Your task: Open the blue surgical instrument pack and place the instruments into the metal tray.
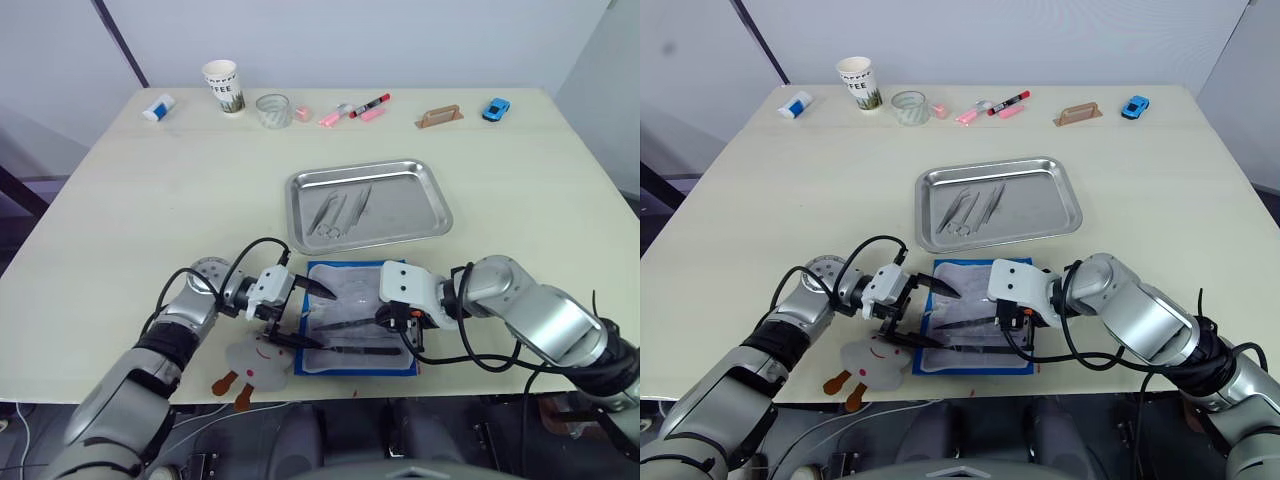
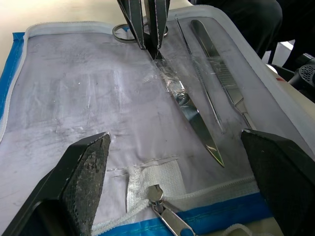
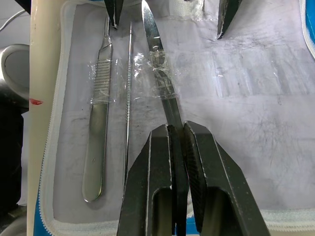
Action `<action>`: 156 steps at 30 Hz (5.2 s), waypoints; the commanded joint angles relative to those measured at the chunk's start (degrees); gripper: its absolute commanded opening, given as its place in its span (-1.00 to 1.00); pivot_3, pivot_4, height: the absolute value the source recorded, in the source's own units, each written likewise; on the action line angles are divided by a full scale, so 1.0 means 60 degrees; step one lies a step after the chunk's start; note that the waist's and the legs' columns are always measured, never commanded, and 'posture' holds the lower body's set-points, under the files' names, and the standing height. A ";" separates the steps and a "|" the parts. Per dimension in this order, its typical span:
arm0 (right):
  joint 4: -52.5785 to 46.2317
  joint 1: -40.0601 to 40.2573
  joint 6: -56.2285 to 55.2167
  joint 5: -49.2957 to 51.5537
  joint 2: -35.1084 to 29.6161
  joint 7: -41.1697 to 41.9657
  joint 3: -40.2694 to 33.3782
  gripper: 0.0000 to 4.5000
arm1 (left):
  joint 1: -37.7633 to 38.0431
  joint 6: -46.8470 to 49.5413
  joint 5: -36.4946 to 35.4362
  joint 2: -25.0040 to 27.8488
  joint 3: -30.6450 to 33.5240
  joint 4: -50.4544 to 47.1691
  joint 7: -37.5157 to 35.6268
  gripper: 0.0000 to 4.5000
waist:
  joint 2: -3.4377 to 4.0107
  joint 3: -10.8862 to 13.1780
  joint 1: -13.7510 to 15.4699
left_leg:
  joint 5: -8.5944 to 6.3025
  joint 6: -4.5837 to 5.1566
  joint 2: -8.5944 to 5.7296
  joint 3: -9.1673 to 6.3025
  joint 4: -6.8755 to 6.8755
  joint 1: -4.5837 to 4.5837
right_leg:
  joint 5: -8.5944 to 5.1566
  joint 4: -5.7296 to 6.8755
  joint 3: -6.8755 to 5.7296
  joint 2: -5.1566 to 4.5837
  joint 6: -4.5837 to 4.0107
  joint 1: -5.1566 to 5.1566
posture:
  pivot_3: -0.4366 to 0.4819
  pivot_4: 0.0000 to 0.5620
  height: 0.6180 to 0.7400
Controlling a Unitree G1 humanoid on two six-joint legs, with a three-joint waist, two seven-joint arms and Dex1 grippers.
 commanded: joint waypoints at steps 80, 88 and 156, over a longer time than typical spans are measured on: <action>0.0159 -0.0624 -0.1536 -0.0192 -0.1244 0.0669 -0.0532 -0.99 | 0.0647 0.0850 0.1691 -0.0578 0.0432 -0.0263 -0.0381 1.00 | 0.0013 0.0003 0.0010 | 0.0000 0.0001 -0.0003 0.0002 0.0003 -0.0003 | 0.0000 0.0000 0.0007 -0.0001 0.0002 -0.0002 | -0.05 -0.47 0.76; 0.0124 -0.0439 -0.1554 -0.0088 -0.1522 0.0749 -0.0766 -0.99 | 0.0624 0.0786 0.1726 -0.0615 0.0418 -0.0184 -0.0381 1.00 | 0.0013 0.0003 0.0025 | 0.0000 0.0001 -0.0003 0.0001 0.0004 -0.0004 | 0.0000 0.0000 0.0005 -0.0002 0.0002 -0.0001 | -0.05 -0.47 0.76; 0.4061 -0.0880 -0.0139 0.0873 0.4225 -0.6507 -0.5477 -0.99 | 0.1445 0.1473 0.1491 -0.1314 0.2247 -0.1039 0.0287 1.00 | 0.0032 0.0009 -0.0010 | 0.0000 0.0001 -0.0005 0.0002 -0.0004 -0.0006 | 0.0002 0.0007 0.0031 0.0012 0.0004 -0.0001 | -0.05 -0.47 0.76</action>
